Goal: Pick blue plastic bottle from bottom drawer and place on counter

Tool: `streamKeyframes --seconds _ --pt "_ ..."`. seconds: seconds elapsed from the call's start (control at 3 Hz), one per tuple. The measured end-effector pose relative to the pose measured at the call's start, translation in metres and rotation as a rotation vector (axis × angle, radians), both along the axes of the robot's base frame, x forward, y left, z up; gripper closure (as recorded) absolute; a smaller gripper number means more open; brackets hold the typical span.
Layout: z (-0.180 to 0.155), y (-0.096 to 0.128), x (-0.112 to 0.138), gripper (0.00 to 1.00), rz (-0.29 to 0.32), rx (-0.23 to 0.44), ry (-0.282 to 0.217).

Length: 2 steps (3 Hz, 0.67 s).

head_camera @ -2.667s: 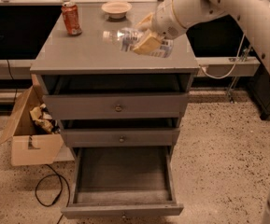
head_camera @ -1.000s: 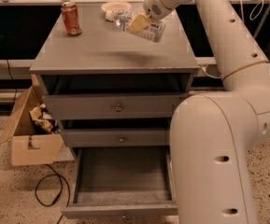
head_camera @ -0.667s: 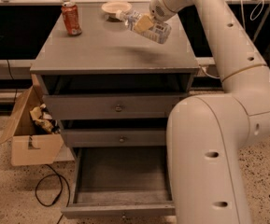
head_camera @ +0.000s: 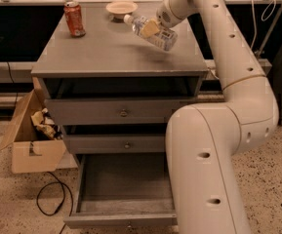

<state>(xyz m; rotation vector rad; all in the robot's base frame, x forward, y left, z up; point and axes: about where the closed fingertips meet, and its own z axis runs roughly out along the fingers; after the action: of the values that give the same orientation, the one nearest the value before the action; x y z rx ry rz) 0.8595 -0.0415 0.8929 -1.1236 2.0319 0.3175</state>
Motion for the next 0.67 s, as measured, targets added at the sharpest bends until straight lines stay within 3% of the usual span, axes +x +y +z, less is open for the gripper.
streamKeyframes --seconds 0.67 --pt "-0.020 0.006 0.002 0.01 0.006 0.019 0.044"
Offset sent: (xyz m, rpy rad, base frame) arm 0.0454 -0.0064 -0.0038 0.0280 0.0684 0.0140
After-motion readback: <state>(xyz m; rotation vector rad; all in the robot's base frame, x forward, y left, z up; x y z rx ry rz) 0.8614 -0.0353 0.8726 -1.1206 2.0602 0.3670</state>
